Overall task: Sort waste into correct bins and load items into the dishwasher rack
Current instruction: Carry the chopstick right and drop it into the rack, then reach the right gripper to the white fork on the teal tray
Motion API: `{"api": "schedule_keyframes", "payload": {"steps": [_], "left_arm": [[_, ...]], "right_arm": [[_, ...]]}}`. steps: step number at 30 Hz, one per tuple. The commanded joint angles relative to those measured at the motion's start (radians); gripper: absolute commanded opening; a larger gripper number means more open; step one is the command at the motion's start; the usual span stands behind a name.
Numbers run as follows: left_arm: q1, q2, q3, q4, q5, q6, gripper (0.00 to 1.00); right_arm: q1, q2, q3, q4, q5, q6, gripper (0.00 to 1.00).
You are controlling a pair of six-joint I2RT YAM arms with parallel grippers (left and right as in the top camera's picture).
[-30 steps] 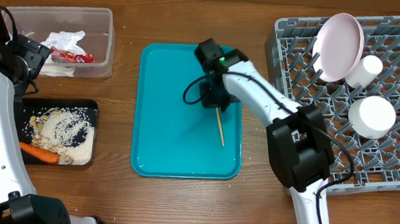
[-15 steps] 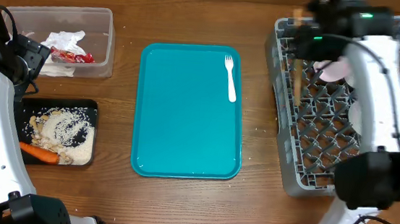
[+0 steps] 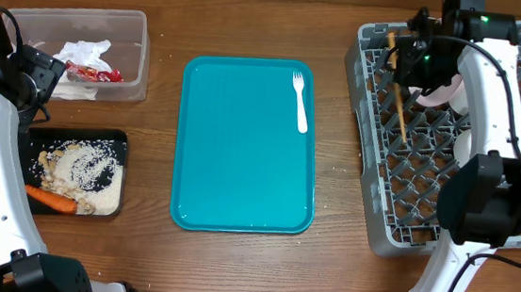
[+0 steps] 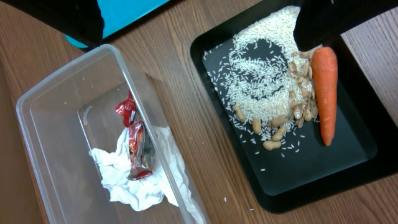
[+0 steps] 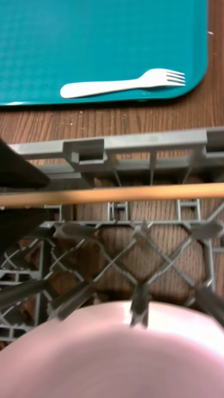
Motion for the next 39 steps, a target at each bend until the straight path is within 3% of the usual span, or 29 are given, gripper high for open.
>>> {"api": "schedule_keyframes", "payload": {"steps": [1, 4, 5, 13, 19, 20, 21, 23, 32, 39], "left_arm": [[-0.001, 0.004, 0.007, 0.002, -0.003, -0.01, 1.0], [-0.001, 0.004, 0.007, 0.002, -0.003, -0.01, 1.0], [-0.001, 0.004, 0.007, 0.002, -0.003, -0.01, 1.0], [-0.001, 0.004, 0.007, 0.002, -0.003, -0.01, 1.0], [-0.001, 0.004, 0.007, 0.002, -0.003, -0.01, 1.0], [-0.001, 0.004, 0.007, 0.002, -0.003, -0.01, 1.0], [-0.001, 0.004, 0.007, 0.002, -0.003, -0.01, 1.0], [-0.001, 0.004, 0.007, 0.002, -0.003, -0.01, 1.0], [-0.001, 0.004, 0.007, 0.002, -0.003, -0.01, 1.0], [-0.001, 0.004, 0.007, 0.002, -0.003, -0.01, 1.0]], "right_arm": [[0.013, 0.0, 0.007, 0.008, 0.008, -0.018, 0.24], [0.018, 0.0, 0.007, 0.001, 0.008, -0.013, 0.49], [0.019, 0.0, 0.008, -0.003, 0.007, 0.003, 0.53], [0.123, -0.067, 0.024, -0.016, 0.014, 0.104, 0.54], [0.296, -0.092, 0.018, 0.018, 0.09, 0.28, 0.63], [0.343, -0.091, 0.004, 0.047, 0.123, 0.331, 0.82], [0.372, -0.087, -0.006, 0.07, 0.168, 0.369, 0.91], [0.425, -0.076, -0.03, 0.118, 0.26, 0.424, 1.0], [0.507, 0.008, -0.241, 0.38, 0.324, 0.463, 0.98], [0.513, 0.076, -0.281, 0.436, 0.32, 0.463, 0.9]]}}
